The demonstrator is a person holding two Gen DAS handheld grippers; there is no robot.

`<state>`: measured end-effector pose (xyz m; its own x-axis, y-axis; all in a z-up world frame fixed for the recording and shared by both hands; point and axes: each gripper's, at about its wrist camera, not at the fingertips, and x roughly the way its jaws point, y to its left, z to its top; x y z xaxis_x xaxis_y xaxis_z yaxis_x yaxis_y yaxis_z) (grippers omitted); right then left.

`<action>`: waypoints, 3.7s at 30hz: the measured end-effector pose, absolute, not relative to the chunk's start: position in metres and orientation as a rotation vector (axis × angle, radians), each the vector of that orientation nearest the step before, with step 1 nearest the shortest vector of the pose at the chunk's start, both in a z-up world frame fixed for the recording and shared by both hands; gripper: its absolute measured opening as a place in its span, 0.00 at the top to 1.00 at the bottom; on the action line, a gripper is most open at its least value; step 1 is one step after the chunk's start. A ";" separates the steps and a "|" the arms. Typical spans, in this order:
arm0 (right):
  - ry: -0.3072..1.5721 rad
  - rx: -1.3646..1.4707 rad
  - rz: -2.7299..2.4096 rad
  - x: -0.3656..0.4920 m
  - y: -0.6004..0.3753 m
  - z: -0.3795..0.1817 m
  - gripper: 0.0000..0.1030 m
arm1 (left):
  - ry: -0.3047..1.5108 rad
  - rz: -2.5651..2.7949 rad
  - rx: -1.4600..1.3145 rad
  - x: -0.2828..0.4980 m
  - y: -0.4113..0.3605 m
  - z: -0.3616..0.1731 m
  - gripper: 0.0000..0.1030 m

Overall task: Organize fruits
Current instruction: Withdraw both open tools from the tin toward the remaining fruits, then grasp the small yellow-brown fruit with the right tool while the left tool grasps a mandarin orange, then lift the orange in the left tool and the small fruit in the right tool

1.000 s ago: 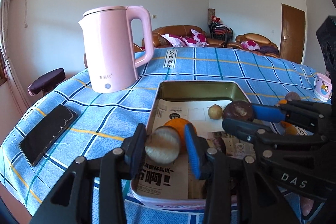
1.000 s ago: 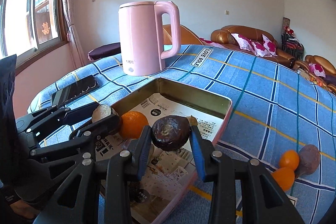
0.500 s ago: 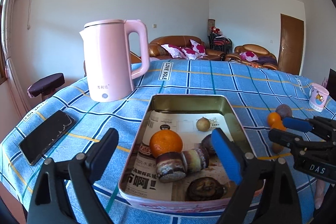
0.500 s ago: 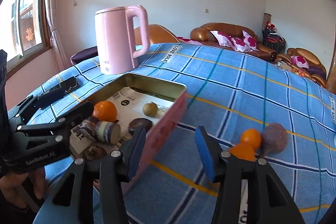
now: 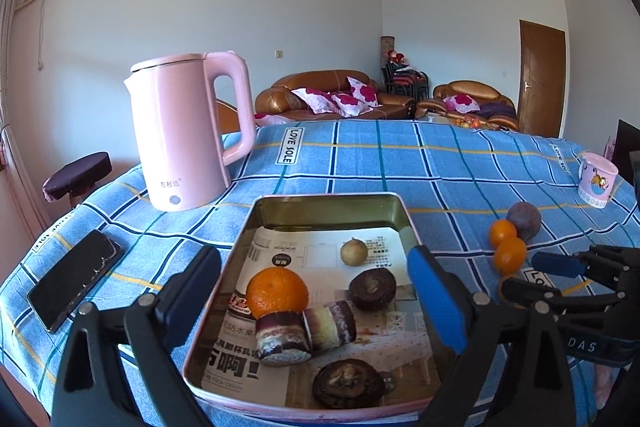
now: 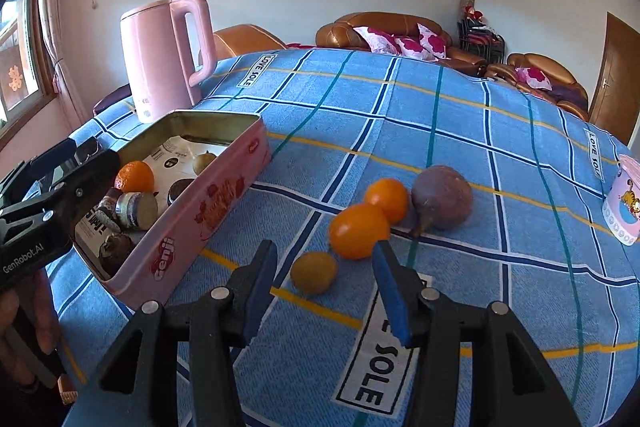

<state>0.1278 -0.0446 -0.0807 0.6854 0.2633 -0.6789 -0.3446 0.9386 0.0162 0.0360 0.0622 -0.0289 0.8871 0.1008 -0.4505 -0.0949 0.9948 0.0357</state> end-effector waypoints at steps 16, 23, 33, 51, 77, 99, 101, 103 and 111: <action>0.796 -0.058 0.342 0.135 -0.063 -0.087 0.71 | 0.464 -0.027 0.045 0.049 0.014 -0.002 0.06; 0.735 -0.046 0.175 0.137 -0.107 -0.077 0.71 | 0.542 -0.131 0.078 0.076 -0.038 -0.014 0.06; 0.741 0.029 0.083 0.146 -0.159 -0.076 0.71 | 0.700 -0.231 0.100 0.110 -0.083 -0.048 0.27; 0.768 0.068 0.148 0.151 -0.160 -0.082 0.71 | 0.819 -0.322 0.031 0.132 -0.088 -0.066 0.62; 0.619 0.088 0.235 0.128 -0.161 -0.064 0.71 | 0.640 -0.293 0.037 0.107 -0.081 -0.045 0.62; 0.549 0.092 0.242 0.116 -0.164 -0.059 0.70 | 0.525 -0.265 0.056 0.088 -0.081 -0.034 0.62; 0.544 0.091 0.242 0.116 -0.165 -0.058 0.71 | 0.520 -0.263 0.056 0.087 -0.081 -0.034 0.62; 0.539 0.089 0.242 0.115 -0.165 -0.058 0.71 | 0.514 -0.263 0.055 0.087 -0.081 -0.033 0.62; 0.516 0.087 0.244 0.111 -0.165 -0.056 0.71 | 0.484 -0.257 0.058 0.082 -0.080 -0.031 0.62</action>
<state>0.1114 -0.1650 -0.0557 0.8414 0.2526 -0.4777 -0.2090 0.9674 0.1433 0.0818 -0.0804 -0.0305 0.8538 -0.2303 -0.4669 0.2574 0.9663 -0.0058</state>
